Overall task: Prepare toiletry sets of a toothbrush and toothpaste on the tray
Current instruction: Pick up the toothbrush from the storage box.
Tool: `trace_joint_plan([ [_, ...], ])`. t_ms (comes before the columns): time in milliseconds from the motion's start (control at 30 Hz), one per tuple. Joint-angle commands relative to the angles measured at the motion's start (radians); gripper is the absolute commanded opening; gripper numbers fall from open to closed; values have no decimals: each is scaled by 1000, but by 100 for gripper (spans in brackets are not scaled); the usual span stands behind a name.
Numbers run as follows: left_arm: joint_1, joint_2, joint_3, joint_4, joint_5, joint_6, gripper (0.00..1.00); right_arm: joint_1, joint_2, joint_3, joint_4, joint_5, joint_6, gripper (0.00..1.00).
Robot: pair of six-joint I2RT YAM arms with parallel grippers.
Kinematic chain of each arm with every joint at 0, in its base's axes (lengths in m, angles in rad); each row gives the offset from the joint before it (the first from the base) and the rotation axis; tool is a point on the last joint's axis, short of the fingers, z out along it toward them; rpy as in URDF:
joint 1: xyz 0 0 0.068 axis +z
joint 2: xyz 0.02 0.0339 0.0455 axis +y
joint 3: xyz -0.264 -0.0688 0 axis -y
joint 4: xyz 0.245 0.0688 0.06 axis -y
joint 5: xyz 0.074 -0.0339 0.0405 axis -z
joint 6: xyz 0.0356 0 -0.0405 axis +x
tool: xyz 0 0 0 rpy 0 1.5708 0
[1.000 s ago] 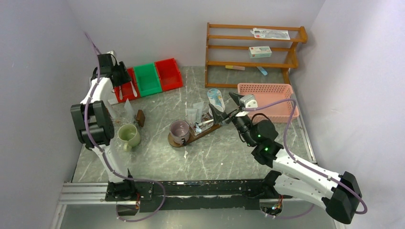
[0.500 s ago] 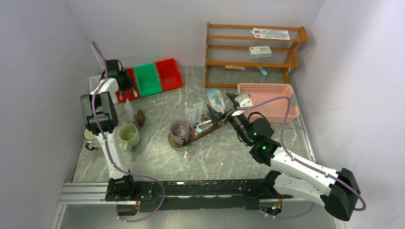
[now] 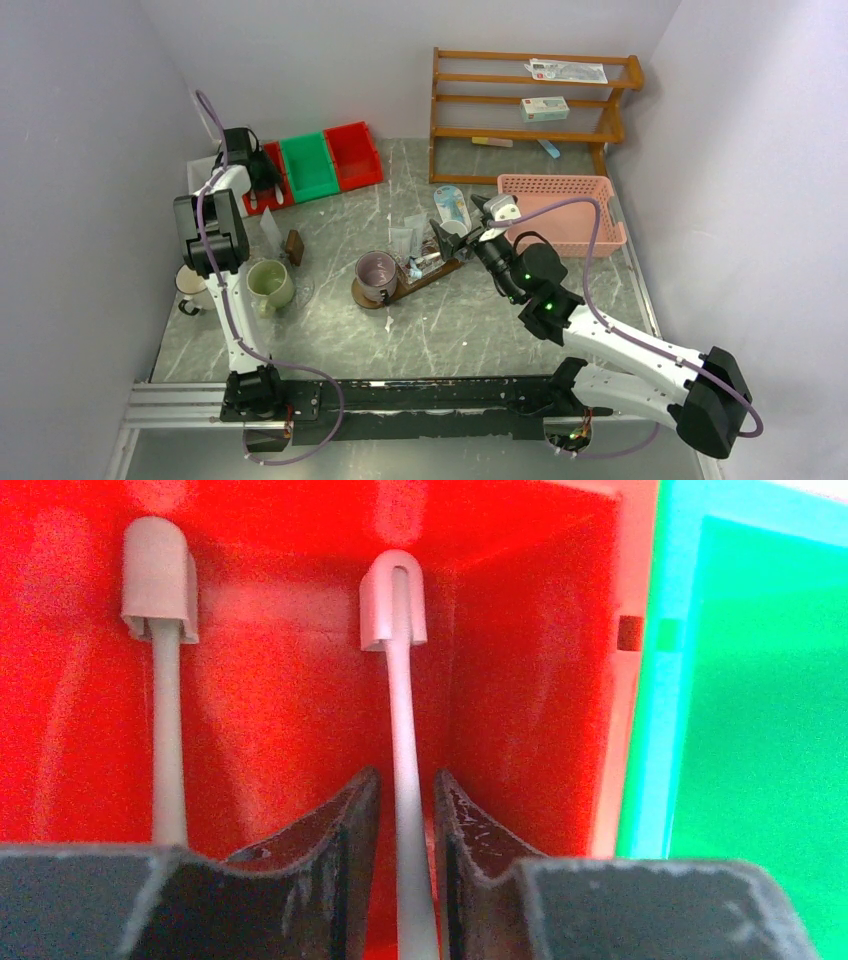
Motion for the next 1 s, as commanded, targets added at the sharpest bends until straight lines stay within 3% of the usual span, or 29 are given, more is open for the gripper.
trace_joint_plan([
  [0, 1, -10, -5, 28, 52, 13, 28, 6, 4, 31, -12, -4, -6, 100],
  [400, 2, -159, -84, 92, 61, 35, 8, 5, 6, 40, -21, -30, 8, 100],
  [767, 2, -391, -236, 207, 163, 24, 5, 5, 54, 101, -71, -75, 76, 100],
  [967, -2, -563, -401, 304, 262, -2, 5, 6, 66, 138, -119, -105, 147, 100],
])
